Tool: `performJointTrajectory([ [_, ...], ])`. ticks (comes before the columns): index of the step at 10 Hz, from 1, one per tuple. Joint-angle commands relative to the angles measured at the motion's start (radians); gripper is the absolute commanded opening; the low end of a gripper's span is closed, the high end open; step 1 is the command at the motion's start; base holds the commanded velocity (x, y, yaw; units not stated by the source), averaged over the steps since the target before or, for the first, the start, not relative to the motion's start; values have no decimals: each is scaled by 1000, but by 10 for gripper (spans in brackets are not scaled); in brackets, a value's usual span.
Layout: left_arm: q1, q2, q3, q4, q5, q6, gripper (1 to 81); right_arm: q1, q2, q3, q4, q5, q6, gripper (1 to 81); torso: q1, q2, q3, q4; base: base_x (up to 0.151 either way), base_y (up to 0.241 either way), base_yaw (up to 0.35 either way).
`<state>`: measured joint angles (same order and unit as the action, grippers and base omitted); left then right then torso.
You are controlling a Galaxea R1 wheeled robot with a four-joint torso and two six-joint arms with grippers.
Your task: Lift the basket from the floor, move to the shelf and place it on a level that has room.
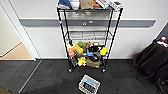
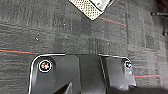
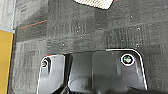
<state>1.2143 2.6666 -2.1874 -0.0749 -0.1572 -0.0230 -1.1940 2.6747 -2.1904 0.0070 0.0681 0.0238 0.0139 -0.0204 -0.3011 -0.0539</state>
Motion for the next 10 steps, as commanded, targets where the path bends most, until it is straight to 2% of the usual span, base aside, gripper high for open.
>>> performJointTrajectory([
  [1, -48, -20, 11, 4, 47, 5, 811, 55, -20, 8, 5, -45, 2, 811, 0, 0, 0, 0, 111, 0, 0],
  [10, -43, -6, -3, 3, 47, 5, 811, 59, -7, 2, 5, -44, 2, 811, 0, 0, 0, 0, 111, 0, 0],
])
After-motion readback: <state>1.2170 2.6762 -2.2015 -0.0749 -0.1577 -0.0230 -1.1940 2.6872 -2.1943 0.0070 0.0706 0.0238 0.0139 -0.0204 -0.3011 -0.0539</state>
